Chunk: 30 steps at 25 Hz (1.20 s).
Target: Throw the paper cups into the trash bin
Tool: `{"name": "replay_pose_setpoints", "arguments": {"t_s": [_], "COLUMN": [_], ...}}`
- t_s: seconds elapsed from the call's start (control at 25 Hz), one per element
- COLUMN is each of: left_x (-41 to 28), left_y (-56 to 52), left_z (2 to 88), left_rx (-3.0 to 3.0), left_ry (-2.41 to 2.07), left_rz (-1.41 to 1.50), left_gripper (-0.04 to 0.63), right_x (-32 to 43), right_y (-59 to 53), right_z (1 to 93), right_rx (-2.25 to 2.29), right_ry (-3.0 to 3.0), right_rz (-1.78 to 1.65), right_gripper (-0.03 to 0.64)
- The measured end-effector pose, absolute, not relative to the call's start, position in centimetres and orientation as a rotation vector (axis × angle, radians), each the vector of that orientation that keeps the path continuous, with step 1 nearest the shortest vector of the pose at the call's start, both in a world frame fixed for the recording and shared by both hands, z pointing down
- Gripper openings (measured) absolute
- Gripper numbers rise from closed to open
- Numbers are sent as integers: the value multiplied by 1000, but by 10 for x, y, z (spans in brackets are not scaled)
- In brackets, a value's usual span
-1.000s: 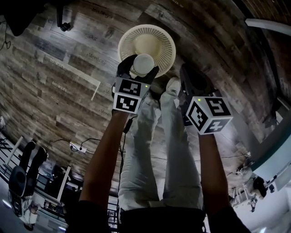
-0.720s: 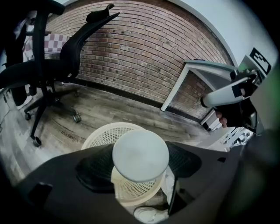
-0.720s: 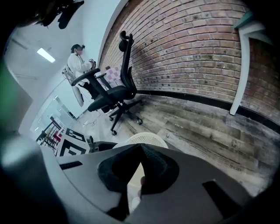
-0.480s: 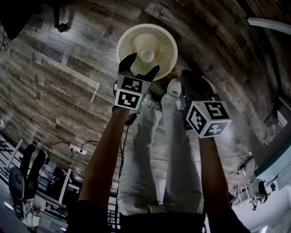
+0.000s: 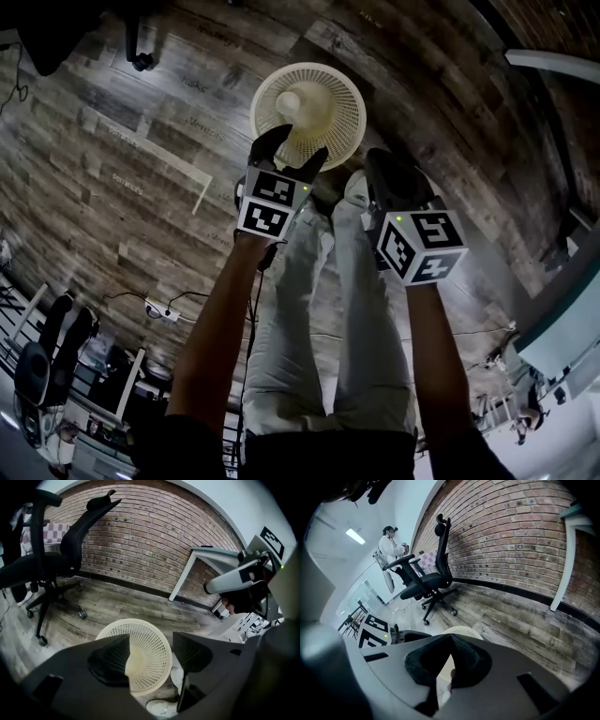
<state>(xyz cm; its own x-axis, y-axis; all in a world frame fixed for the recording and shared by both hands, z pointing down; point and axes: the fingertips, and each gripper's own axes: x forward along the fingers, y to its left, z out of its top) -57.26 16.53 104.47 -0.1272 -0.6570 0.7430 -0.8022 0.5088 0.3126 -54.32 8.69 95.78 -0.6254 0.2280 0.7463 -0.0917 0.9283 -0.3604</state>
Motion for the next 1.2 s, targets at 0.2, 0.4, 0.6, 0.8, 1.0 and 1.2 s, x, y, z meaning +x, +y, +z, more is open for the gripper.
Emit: {"name": "replay_pose_setpoints", "arguments": {"t_s": [0.2, 0.4, 0.6, 0.8, 1.0, 1.2], "left_x": [-576, -576, -578, -581, -581, -586], "left_y": [175, 178, 173, 172, 175, 179], "left_z": [1000, 952, 901, 852, 802, 749], "left_rx": [1192, 1162, 1159, 1141, 1141, 1120], "left_ry": [-1905, -1963, -2013, -2070, -2118, -2193], "left_rz": [196, 167, 156, 108, 94, 65], "left_gripper": [214, 136, 89, 38, 28, 9], "right_x": [-547, -541, -539, -549, -559, -567], "right_y": [88, 87, 90, 92, 91, 90], "right_z": [925, 894, 866, 830, 784, 731], "right_rx": [-130, -139, -157, -194, -223, -236], "right_ry": [-2223, -2241, -2248, -2283, -2326, -2372], "right_rz": [432, 431, 433, 415, 388, 374], "right_gripper": [3, 3, 3, 3, 3, 3]}}
